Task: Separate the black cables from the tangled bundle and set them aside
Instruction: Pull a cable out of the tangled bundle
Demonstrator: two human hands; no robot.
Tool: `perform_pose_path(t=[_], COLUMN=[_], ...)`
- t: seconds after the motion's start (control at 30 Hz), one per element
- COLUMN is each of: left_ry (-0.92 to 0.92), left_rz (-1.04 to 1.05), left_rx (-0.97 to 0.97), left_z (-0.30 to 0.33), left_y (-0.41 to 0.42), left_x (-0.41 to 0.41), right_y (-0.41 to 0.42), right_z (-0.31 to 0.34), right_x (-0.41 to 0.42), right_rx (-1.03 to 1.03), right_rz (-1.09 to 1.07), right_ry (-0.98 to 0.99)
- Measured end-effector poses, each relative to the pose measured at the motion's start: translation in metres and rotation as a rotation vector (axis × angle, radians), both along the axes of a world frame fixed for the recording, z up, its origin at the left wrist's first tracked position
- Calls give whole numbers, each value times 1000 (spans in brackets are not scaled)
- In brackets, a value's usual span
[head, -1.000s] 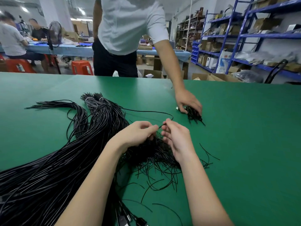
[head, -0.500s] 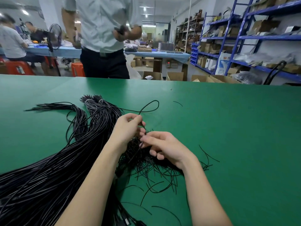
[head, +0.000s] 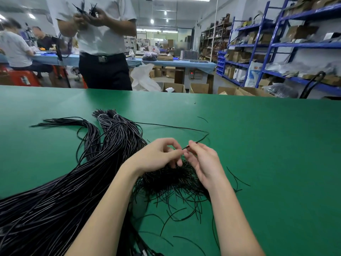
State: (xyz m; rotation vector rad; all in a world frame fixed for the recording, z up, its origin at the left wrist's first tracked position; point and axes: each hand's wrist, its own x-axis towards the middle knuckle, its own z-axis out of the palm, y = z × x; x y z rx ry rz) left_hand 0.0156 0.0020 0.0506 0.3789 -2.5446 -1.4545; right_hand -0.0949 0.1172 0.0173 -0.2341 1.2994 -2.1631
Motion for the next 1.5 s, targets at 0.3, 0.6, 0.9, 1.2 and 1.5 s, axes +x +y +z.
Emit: perform_pose_path(t=[0.3,0.6,0.9,1.2,1.5], left_ry=[176,275,361,439,-337], left_rz=[206,127,116,-170,-501], left_rx=[112,490,600,912,527], left_z=[-10,-15,-13,0,11], left_y=[-16,6,0,2,7], left_x=[-2,-17,-22,-11,10], right_y=[14,6,14,21,22], right_z=[-10,4,3,4,21], right_x=[-5,8,6,6,-2], right_rx=[681,255,294,651,757], right_rz=[-27,175,423,469,246], right_ry=[1128,930,866,1018,1238])
